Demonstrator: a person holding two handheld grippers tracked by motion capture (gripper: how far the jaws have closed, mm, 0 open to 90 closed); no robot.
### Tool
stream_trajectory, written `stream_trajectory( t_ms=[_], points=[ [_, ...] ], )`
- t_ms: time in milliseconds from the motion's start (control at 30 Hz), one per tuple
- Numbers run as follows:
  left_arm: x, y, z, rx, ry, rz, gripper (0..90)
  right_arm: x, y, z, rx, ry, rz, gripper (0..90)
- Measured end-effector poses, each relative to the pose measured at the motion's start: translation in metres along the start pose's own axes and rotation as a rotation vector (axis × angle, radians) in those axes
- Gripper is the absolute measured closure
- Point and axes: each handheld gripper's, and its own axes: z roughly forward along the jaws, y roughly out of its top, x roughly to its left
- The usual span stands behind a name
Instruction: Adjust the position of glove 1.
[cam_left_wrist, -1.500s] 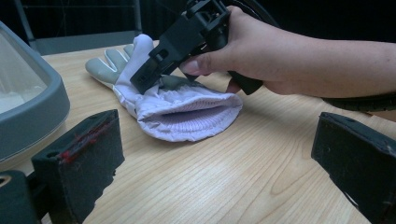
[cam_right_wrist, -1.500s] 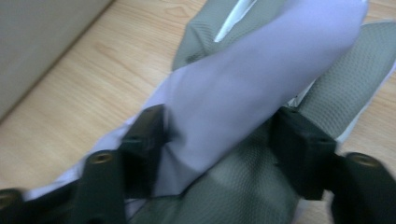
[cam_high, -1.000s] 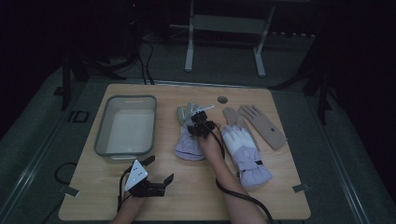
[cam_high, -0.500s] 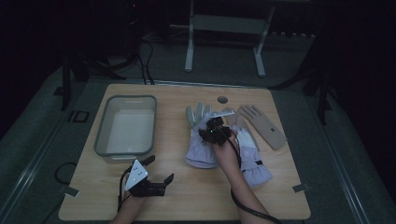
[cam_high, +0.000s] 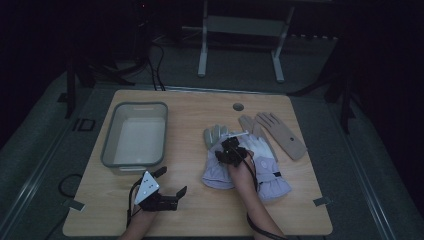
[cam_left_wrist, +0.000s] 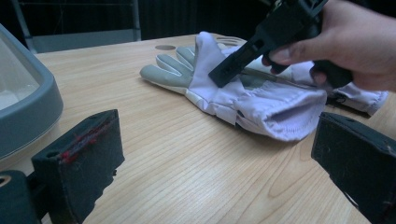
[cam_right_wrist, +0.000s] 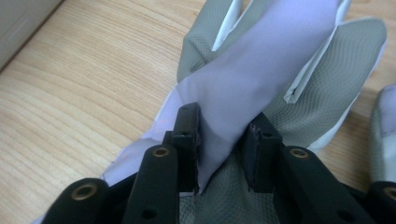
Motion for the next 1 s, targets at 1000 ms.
stream_trajectory(
  t_ms=[1000],
  points=[
    [0.001, 0.000, 0.000, -0.004, 0.008, -0.012, 2.3, -0.037, -0.007, -0.091, -0.084, 0.035, -0.100, 41.0]
  ],
)
